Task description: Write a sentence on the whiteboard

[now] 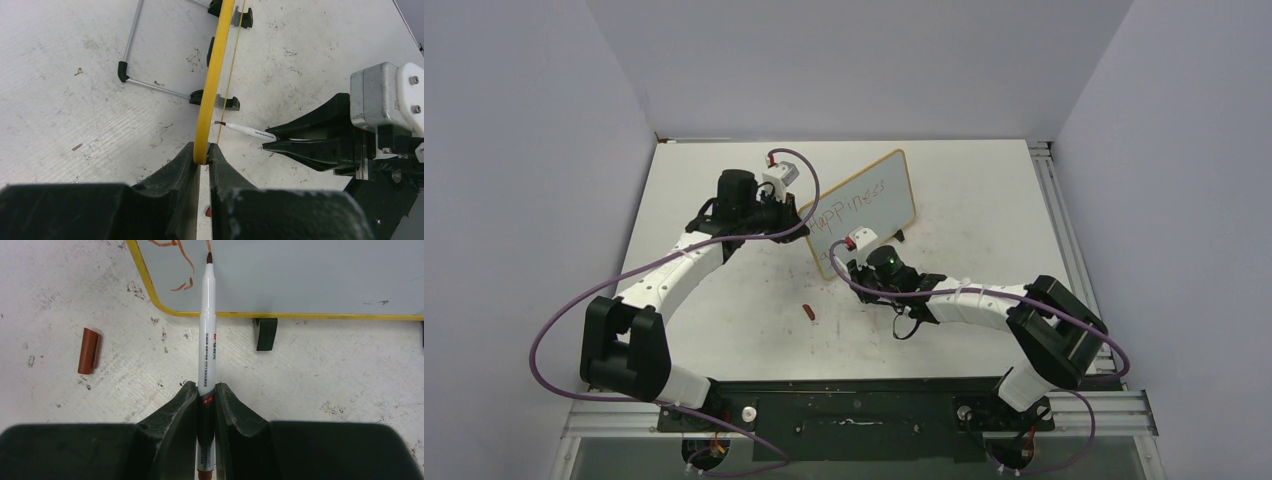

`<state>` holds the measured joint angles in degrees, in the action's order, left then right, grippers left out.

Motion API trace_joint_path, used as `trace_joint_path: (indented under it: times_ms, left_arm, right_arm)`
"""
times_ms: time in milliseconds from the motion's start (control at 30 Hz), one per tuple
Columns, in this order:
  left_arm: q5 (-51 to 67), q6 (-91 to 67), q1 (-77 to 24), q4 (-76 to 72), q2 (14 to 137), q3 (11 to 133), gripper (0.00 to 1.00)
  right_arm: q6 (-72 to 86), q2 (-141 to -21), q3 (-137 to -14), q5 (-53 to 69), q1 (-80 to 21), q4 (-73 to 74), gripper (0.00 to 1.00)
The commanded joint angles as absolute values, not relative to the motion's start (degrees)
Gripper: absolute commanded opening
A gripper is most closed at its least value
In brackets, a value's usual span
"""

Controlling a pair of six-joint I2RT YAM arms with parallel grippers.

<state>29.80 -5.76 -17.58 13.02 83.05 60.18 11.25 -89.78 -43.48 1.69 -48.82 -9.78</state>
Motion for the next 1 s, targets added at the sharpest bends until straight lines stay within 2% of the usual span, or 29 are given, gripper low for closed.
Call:
trace_joint_path:
  times_ms: [0, 967]
  left_arm:
    - [29.89, -4.92, -17.67, 12.22, 81.03, 62.06, 0.00]
    - [29.91, -4.83, -17.67, 12.17, 80.91, 62.06, 0.00]
  right_arm:
    - [11.82, -90.52, -43.50, 0.37, -49.35, -11.60, 0.05]
    - [12.35, -90.43, -47.07, -4.00, -49.11, -14.15, 0.05]
